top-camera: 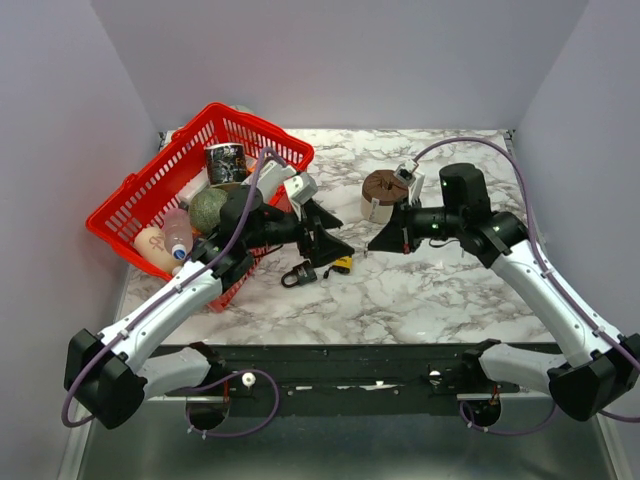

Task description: Unlock with the key

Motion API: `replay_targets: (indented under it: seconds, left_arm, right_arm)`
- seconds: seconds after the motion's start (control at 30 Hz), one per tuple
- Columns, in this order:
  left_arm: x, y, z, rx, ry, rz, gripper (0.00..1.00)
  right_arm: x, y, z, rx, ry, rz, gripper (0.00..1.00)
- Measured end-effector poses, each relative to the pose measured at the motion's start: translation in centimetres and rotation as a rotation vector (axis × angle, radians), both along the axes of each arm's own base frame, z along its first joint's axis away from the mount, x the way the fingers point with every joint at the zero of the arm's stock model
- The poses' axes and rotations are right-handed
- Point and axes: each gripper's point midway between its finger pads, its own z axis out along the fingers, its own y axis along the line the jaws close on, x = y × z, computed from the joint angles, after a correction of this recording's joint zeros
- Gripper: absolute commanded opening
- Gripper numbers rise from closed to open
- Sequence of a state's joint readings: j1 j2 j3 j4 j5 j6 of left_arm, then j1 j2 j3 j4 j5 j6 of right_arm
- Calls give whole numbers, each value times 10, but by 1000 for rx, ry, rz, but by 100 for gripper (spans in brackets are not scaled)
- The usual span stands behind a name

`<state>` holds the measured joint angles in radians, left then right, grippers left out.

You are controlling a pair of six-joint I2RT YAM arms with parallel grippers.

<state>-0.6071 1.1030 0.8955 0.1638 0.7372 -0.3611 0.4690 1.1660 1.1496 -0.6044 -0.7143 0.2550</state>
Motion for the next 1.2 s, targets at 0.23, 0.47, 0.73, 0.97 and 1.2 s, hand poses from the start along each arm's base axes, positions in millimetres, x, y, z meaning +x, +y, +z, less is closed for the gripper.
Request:
replay_targets:
  seconds: [0.23, 0.47, 0.73, 0.97, 1.2]
  left_arm:
    - [-17, -14, -13, 41, -2, -74, 76]
    - [-27, -21, -15, 46, -5, -109, 69]
    - [-33, -29, -19, 52, 3, -136, 57]
    - [-34, -29, -20, 52, 5, -139, 43]
    - [-34, -31, -20, 52, 6, -141, 40]
  right_arm:
    - [-12, 6, 28, 97, -3, 30, 1]
    - [-16, 10, 40, 146, 6, 45, 1]
    - [-16, 13, 46, 174, 8, 54, 1]
    - [-16, 14, 48, 182, 7, 53, 1]
    - [-16, 14, 49, 184, 5, 54, 1]
